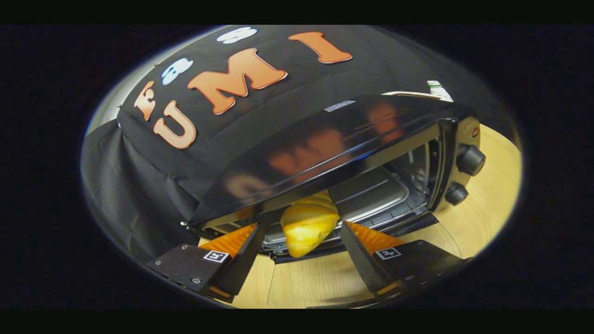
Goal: Open the toaster oven, put the food inside, and close the toaster oven door.
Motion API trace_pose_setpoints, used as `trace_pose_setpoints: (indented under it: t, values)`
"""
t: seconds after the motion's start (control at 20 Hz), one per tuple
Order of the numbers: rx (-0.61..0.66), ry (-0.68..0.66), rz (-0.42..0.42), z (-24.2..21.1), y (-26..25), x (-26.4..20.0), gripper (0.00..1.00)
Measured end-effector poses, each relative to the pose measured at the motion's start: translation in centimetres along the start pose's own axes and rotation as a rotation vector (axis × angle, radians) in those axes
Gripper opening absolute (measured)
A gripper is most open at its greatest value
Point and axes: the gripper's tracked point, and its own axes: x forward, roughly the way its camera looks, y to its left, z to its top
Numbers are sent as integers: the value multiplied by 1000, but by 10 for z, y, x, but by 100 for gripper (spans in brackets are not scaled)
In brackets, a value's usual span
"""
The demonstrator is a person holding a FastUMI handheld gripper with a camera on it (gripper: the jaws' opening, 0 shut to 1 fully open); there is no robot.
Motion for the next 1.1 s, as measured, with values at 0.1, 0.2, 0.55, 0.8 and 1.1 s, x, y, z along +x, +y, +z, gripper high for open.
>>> trace_pose_setpoints:
  t: [0.1,0.2,0.55,0.8,1.1]
  values:
    - [-45,-20,-24,2,-4,-16,99]
    - [-83,-47,-35,3,-4,-36,99]
    - [-204,-78,-111,-13,-18,-105,99]
    - [-314,-50,-198,-45,-41,-138,99]
    - [-403,41,-268,-91,-64,-149,99]
